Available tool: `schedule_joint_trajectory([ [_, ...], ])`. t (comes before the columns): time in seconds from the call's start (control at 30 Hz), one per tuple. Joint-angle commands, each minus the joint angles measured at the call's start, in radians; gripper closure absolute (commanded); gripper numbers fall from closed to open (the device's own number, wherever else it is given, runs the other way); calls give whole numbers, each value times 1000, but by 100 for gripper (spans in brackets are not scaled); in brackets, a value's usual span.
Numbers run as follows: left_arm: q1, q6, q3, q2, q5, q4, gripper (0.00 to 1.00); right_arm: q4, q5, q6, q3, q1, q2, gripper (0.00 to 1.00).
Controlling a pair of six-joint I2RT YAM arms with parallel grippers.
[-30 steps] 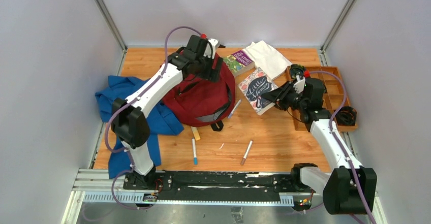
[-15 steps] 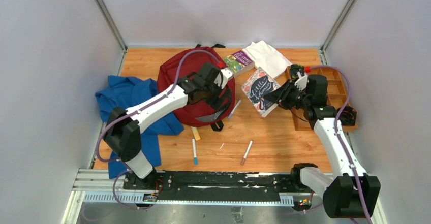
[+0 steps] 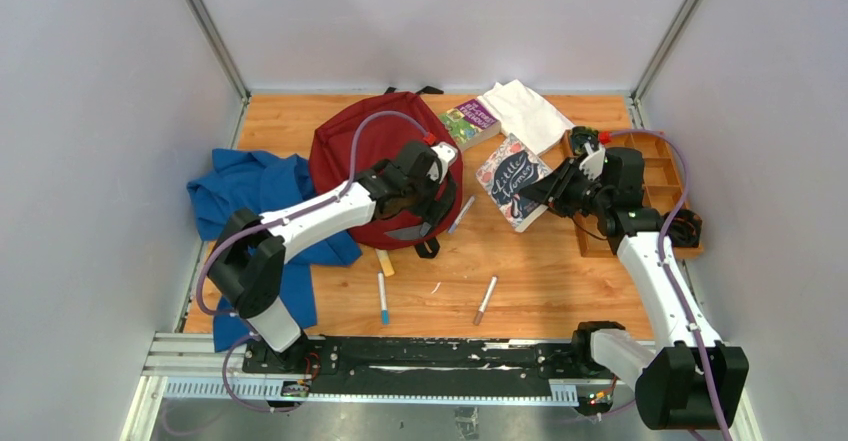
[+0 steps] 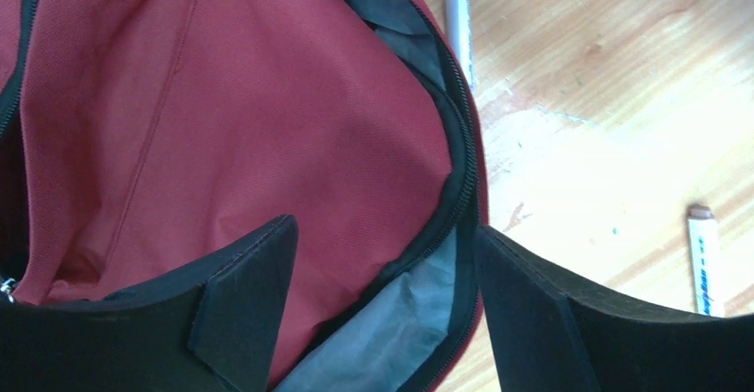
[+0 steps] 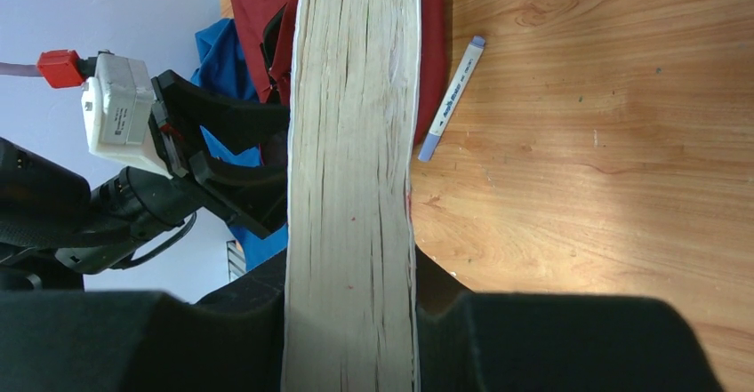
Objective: Pack the student bag
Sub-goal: Place the book in the student bag.
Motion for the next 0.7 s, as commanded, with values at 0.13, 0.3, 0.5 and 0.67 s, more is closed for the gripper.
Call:
schedule_joint_trajectory([
  [0.13,-6,-5,8,60,-125,67,34,56,-28,-4,3,-13,-37,100],
  [0.3,-6,21,42,86,-144,24,54,57,-32,-5,-5,-13,-39,100],
  [0.5,-5,94,216,97,-258,-143,100,84,-71,4,-2,-11,-33,100],
  [0.67,7,169,384,68,-392,-220,100,133,-119,55,-4,71,-2,100],
])
